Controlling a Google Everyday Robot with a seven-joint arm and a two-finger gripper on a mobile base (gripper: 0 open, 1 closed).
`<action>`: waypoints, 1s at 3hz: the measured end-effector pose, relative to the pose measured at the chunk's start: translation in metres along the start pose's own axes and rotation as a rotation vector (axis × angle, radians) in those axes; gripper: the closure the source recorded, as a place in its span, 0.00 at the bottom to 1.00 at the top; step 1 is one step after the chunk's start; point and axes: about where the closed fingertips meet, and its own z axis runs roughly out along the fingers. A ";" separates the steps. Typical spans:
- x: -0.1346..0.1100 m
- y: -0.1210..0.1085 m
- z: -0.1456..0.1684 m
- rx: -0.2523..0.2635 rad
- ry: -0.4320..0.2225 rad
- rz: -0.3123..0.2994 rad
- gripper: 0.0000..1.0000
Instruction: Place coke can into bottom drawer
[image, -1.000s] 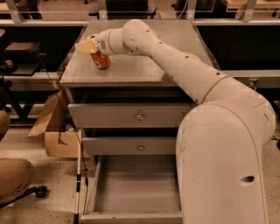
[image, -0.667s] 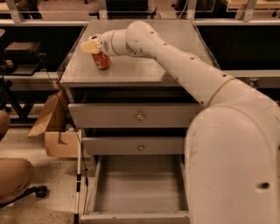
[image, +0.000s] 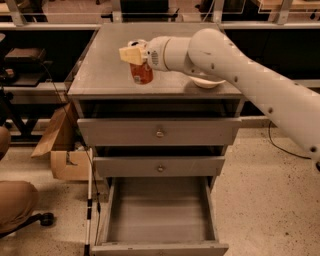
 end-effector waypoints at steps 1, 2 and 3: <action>0.004 0.007 -0.063 -0.040 0.003 -0.003 1.00; 0.027 0.010 -0.110 -0.110 0.026 0.003 1.00; 0.091 0.007 -0.117 -0.201 0.093 -0.006 1.00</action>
Offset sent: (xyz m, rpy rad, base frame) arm -0.1257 -0.1306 -0.0198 -0.0015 0.0646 0.1922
